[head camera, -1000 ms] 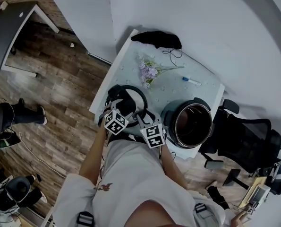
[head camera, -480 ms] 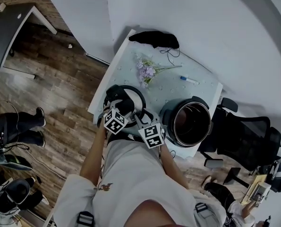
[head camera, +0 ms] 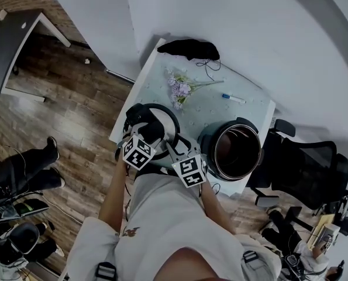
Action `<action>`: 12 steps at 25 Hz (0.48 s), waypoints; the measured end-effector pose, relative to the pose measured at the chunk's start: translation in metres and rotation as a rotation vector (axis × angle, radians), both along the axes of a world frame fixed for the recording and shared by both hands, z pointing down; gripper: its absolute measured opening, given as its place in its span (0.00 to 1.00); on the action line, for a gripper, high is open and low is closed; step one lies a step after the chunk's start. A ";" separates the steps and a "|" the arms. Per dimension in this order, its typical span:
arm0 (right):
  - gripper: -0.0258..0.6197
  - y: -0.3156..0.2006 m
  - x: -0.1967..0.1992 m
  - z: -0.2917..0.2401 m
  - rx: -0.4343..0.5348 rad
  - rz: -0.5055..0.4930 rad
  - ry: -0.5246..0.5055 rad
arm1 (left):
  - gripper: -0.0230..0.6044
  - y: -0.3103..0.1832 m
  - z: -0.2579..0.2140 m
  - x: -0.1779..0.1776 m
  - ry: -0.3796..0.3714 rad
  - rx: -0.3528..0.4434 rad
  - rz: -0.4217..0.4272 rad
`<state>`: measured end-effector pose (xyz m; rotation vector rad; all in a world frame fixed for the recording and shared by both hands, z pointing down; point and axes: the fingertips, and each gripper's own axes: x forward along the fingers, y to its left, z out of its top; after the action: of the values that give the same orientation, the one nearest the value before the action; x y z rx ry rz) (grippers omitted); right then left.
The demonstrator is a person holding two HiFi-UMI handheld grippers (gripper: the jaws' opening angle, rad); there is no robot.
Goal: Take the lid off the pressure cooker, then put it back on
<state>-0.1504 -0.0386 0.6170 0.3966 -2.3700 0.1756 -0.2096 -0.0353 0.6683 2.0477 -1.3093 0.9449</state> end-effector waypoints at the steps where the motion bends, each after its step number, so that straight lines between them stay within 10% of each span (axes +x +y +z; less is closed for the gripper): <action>1: 0.30 -0.001 -0.001 -0.007 0.007 0.002 -0.012 | 0.48 -0.001 -0.007 -0.001 -0.002 -0.001 0.000; 12: 0.30 -0.012 0.001 -0.080 0.097 0.046 -0.134 | 0.48 -0.014 -0.086 0.015 -0.021 0.078 0.081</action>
<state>-0.1490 -0.0509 0.5367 0.4998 -2.5099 0.1113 -0.1947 -0.0497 0.5820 2.1698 -1.3017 0.9675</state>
